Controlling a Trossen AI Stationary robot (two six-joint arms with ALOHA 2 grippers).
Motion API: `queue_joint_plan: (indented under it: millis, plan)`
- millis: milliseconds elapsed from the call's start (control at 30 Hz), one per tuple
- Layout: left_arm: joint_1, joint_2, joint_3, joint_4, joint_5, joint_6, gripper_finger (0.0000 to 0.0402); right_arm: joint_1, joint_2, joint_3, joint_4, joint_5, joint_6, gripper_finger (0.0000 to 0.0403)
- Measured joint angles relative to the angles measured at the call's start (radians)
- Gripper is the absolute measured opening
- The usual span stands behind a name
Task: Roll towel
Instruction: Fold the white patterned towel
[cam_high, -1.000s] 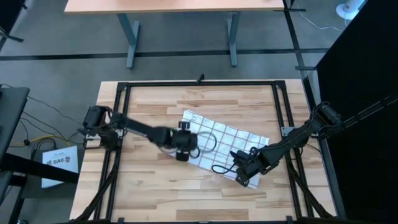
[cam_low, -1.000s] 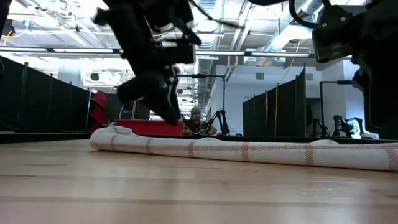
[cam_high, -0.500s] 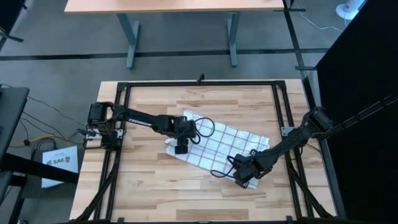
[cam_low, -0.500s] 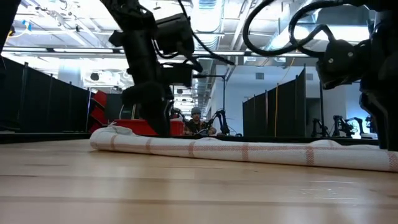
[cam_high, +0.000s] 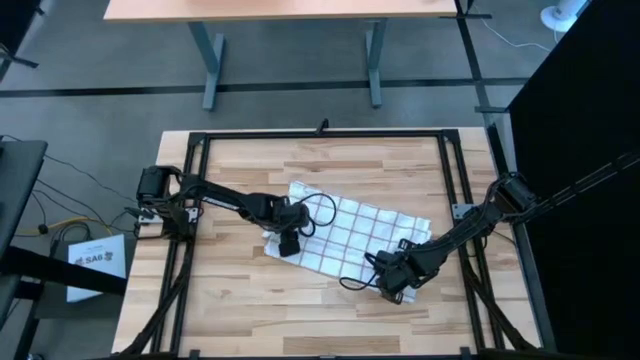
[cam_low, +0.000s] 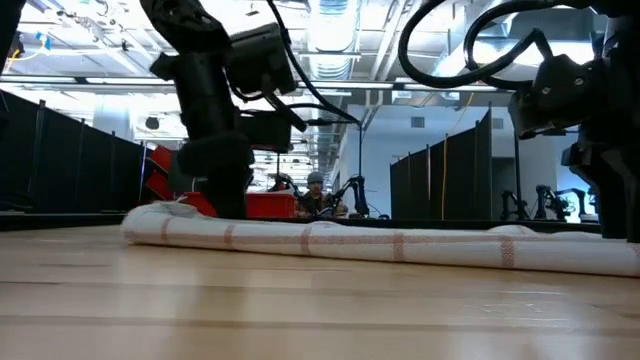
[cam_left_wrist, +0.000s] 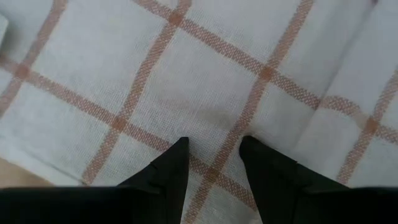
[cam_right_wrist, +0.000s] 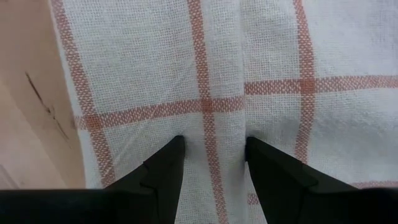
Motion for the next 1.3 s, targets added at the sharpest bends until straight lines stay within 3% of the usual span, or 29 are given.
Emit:
queue_joint_plan:
  millis: [467, 633, 800, 1133, 1300]
  plan:
    - [-0.327, -0.006, -0.002, -0.069, -0.127, -0.468, 0.0138, 0.005, 0.0, 0.0, -0.033, -0.032, -0.246, 0.0162]
    - [-0.362, -0.01, -0.002, -0.128, -0.218, -0.567, 0.0138, 0.004, 0.001, 0.007, -0.039, -0.043, -0.303, 0.0162]
    - [-0.35, -0.076, -0.012, -0.207, -0.31, -0.579, 0.0138, 0.006, -0.023, 0.047, -0.129, -0.035, -0.335, 0.0162]
    - [-0.315, -0.286, 0.004, -0.186, -0.405, -0.458, 0.0138, -0.023, -0.08, 0.06, -0.093, -0.007, -0.339, 0.0162]
    - [-0.365, -0.328, 0.099, -0.233, -0.344, -0.258, 0.0137, 0.015, -0.081, 0.097, 0.004, -0.002, -0.428, 0.0162]
